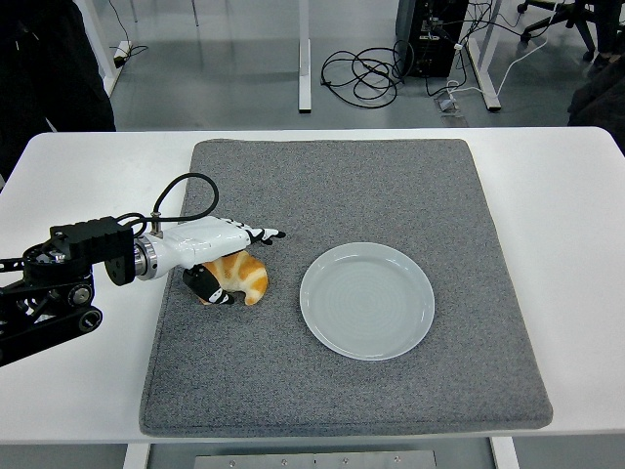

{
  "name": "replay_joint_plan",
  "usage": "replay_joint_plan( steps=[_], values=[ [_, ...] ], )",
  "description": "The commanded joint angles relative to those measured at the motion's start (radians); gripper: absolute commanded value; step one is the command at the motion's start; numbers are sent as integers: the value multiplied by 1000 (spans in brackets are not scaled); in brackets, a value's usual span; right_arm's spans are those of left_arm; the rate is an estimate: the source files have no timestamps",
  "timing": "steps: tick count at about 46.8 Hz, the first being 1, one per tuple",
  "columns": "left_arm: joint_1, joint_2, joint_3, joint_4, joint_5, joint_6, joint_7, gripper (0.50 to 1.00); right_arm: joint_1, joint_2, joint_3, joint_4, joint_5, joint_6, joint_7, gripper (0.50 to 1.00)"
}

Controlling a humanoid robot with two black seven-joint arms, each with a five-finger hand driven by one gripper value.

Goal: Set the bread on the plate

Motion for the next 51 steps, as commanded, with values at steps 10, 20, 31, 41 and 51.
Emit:
replay_joint_plan(
  steps=[10, 20, 31, 41, 51],
  values=[
    [0, -2, 0, 5, 0, 7, 0, 762, 0, 0, 0, 0, 0, 0, 0, 1000],
    [-12, -1, -2, 5, -2, 7, -1, 500, 0, 0, 0, 0, 0, 0, 0, 1000],
    [-52, 7, -5, 5, -14, 4, -11, 500, 0, 0, 0, 0, 0, 0, 0, 1000],
    [-178, 21, -17, 3, -32, -6, -14, 500, 0, 0, 0, 0, 0, 0, 0, 1000],
    [-294, 21, -9, 5, -104, -23, -11, 500, 0, 0, 0, 0, 0, 0, 0, 1000]
  ],
)
